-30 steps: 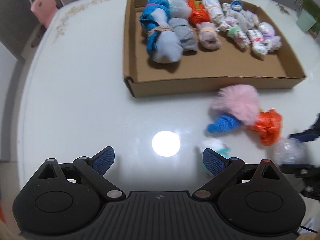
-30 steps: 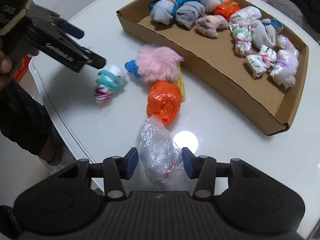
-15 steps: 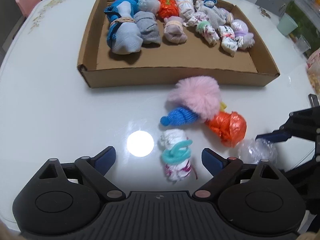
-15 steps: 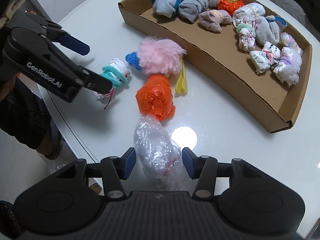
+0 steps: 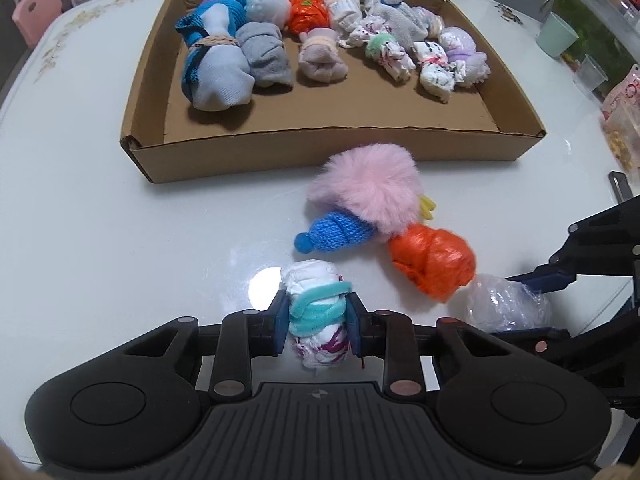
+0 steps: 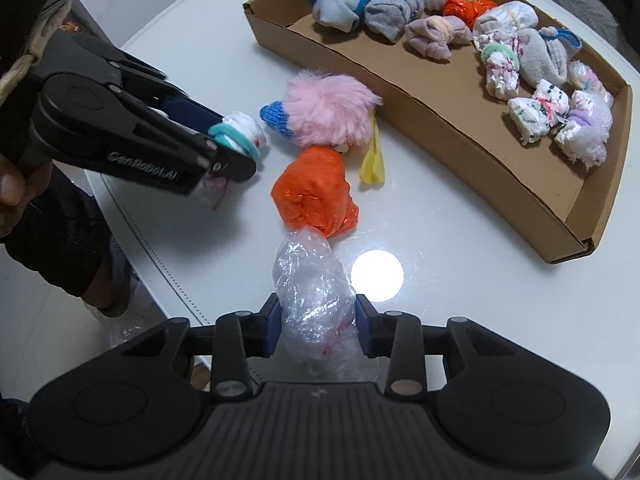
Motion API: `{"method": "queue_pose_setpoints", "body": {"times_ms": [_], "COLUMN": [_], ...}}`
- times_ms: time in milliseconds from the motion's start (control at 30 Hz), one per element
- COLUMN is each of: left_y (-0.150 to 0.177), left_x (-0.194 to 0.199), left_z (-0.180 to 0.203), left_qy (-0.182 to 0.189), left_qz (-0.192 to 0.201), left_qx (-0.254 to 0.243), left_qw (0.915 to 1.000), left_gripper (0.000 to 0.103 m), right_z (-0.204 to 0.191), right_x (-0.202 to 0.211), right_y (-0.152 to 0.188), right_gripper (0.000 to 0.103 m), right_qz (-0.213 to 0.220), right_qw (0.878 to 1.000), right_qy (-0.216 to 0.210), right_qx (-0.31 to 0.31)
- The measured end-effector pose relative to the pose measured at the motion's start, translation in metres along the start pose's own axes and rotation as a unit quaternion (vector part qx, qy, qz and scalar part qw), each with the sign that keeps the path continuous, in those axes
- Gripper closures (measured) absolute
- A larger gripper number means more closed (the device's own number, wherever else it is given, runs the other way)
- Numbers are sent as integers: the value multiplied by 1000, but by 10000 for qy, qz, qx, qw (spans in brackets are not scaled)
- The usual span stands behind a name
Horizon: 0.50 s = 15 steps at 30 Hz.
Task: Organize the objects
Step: 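Grasp the teal-banded white sock with the left tool while the right tool grasps the clear plastic bundle, then lower both bundles into the box beside the grey sock and open both tools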
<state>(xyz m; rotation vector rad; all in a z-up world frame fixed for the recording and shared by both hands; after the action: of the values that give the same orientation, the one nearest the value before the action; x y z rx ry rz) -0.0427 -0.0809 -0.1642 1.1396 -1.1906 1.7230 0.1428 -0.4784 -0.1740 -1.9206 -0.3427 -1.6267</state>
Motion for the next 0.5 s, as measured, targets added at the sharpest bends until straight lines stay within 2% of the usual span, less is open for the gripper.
{"method": "queue_pose_setpoints", "body": {"times_ms": [233, 500], "left_y": [-1, -38], "left_x": [15, 60], "left_z": [-5, -21], "left_qy": [-82, 2], "left_qz": [-38, 377], "left_qx": [3, 237], "left_qw": [10000, 9990], "left_gripper": [68, 68], "right_z": [0, 23], "right_x": [7, 56], "right_y": [1, -5], "right_gripper": [70, 70], "right_qz": [70, 899], "right_qw": [9999, 9938], "right_qy": [-142, -422], "right_qx": [-48, -496]}}
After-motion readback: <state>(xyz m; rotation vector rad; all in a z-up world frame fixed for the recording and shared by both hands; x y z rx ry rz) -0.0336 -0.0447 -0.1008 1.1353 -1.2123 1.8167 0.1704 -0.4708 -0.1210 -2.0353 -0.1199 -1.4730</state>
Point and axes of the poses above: each gripper's, at about its wrist camera, not at the fingertips, and x roughly against the way its jaws point, z to its right, y to its underside, the point moved 6 cm from there along -x, roughly the way its jaws point, and after that the axes turned 9 degrees about x, right-handed, at the moved point
